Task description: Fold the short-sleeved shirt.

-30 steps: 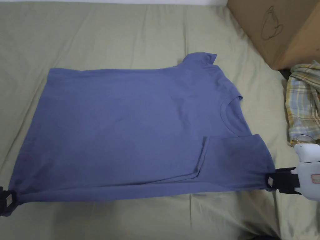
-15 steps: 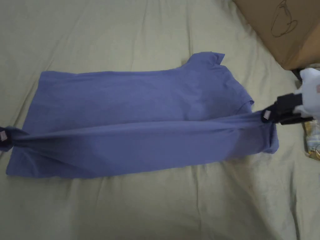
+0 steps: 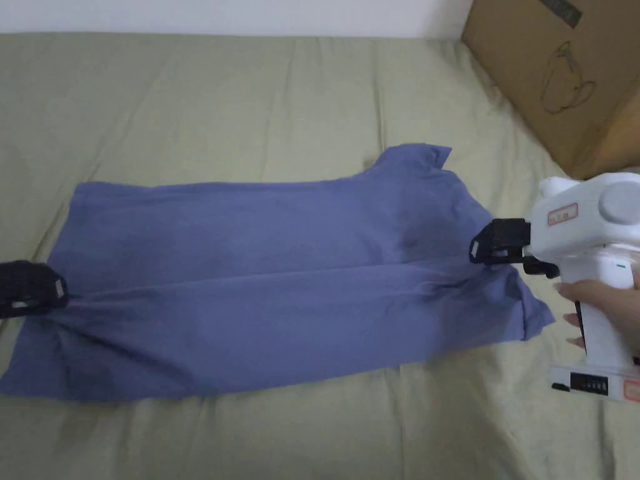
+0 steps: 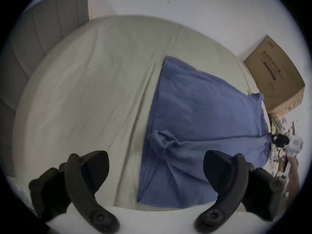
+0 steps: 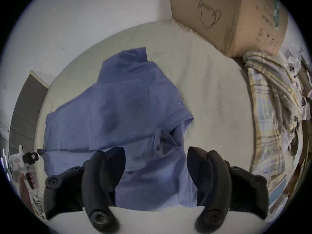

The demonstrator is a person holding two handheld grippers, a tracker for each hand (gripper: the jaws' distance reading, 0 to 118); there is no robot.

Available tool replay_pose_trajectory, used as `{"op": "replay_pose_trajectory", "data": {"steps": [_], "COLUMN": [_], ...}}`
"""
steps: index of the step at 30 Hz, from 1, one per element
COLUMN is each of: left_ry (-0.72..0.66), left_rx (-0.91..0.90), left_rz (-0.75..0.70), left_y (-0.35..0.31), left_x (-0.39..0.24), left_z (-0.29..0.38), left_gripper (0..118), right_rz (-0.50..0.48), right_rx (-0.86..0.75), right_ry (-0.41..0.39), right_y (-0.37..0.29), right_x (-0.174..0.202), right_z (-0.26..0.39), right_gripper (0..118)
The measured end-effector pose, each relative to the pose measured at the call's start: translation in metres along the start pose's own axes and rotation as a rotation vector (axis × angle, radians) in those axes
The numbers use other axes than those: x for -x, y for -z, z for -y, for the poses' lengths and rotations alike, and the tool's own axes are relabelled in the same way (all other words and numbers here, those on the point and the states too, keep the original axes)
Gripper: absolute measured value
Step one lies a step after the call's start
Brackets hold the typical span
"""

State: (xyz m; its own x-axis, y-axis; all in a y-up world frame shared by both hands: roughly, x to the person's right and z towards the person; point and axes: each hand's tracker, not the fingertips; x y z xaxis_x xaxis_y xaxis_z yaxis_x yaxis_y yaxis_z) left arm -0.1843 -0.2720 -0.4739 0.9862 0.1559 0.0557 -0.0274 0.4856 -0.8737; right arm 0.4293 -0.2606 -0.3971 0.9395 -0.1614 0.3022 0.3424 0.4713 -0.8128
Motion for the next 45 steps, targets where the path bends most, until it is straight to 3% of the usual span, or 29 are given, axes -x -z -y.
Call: {"op": "replay_pose_trajectory", "data": {"steps": [5,6,7,8,9,16,17,18,19,20,21,22,23,24,28,30,31,32,33,34,36,37,38,39,41,42,45], "left_ry": [0.143,0.156,0.159,0.157,0.149,0.069,0.048,0.018,-0.017,-0.049,-0.081,-0.100,-0.117,-0.097,-0.008,0.026,0.056,0.085,0.107,0.113,0.063,0.062,0.058,0.049,-0.036,-0.051,-0.021], "left_rx": [-0.100,-0.108,-0.113,-0.107,-0.087,-0.002,0.002,0.011,0.015,0.019,0.036,0.063,0.010,0.046,0.134,0.186,0.119,0.077,0.055,0.037,-0.011,-0.014,-0.017,-0.021,0.036,0.044,0.010], "left_rz": [-0.019,-0.004,0.008,0.017,0.018,0.040,0.030,0.019,0.032,0.038,0.042,0.048,0.057,0.026,-0.147,-0.133,-0.147,-0.091,-0.031,-0.008,0.065,0.029,0.013,0.017,0.099,0.100,0.049], "left_y": [-0.059,-0.073,-0.083,-0.093,-0.098,-0.102,-0.095,-0.085,-0.076,-0.066,-0.053,-0.036,-0.032,-0.023,0.028,0.031,0.021,0.010,0.001,-0.012,-0.033,-0.040,-0.042,-0.044,-0.043,-0.043,-0.041], "left_x": [-0.011,-0.011,-0.011,-0.011,-0.011,-0.003,-0.002,0.000,0.001,0.003,0.004,0.005,0.004,0.003,-0.005,-0.016,-0.024,-0.030,-0.035,-0.032,-0.025,-0.019,-0.014,-0.008,0.000,-0.003,-0.007], "left_z": [0.045,0.056,0.067,0.077,0.085,0.108,0.103,0.095,0.089,0.082,0.076,0.070,0.061,0.056,0.051,0.059,0.060,0.062,0.065,0.065,0.066,0.064,0.061,0.058,0.057,0.058,0.058], "left_gripper": [113,106,89,59,0,0,5,33,69,94,105,105,118,112,112,101,96,75,27,3,3,3,3,3,3,3,3], "right_rz": [-0.090,-0.100,-0.107,-0.116,-0.125,-0.095,-0.095,-0.099,-0.100,-0.097,-0.096,-0.097,-0.099,-0.101,-0.098,-0.088,-0.082,-0.079,-0.077,-0.076,-0.073,-0.076,-0.085,-0.110,-0.104,-0.060,-0.064], "right_rx": [-0.069,-0.079,-0.086,-0.097,-0.106,-0.093,-0.088,-0.080,-0.072,-0.072,-0.071,-0.070,-0.066,-0.063,-0.042,-0.039,-0.040,-0.043,-0.050,-0.067,-0.110,-0.121,-0.121,-0.100,-0.032,-0.015,0.034], "right_ry": [-0.013,-0.018,-0.026,-0.039,-0.059,-0.156,-0.165,-0.173,-0.180,-0.183,-0.185,-0.186,-0.186,-0.184,-0.178,-0.180,-0.181,-0.184,-0.187,-0.188,-0.178,-0.166,-0.150,-0.127,-0.086,-0.080,-0.010], "right_y": [-0.057,-0.068,-0.076,-0.085,-0.090,-0.100,-0.098,-0.096,-0.097,-0.096,-0.094,-0.092,-0.092,-0.090,-0.081,-0.076,-0.078,-0.077,-0.076,-0.076,-0.080,-0.079,-0.076,-0.072,-0.054,-0.043,-0.014], "right_x": [0.008,0.009,0.010,0.011,0.012,0.018,0.017,0.017,0.019,0.019,0.018,0.016,0.017,0.016,0.011,0.007,0.006,0.003,0.000,-0.005,-0.012,-0.017,-0.023,-0.027,-0.035,-0.037,-0.047], "right_z": [0.040,0.050,0.059,0.068,0.075,0.106,0.109,0.111,0.106,0.107,0.109,0.110,0.105,0.106,0.105,0.105,0.102,0.099,0.095,0.090,0.077,0.070,0.062,0.054,0.041,0.037,0.025], "right_gripper": [83,82,75,54,4,0,0,0,0,0,0,0,0,0,0,0,0,0,0,0,0,0,1,22,84,95,95]}}
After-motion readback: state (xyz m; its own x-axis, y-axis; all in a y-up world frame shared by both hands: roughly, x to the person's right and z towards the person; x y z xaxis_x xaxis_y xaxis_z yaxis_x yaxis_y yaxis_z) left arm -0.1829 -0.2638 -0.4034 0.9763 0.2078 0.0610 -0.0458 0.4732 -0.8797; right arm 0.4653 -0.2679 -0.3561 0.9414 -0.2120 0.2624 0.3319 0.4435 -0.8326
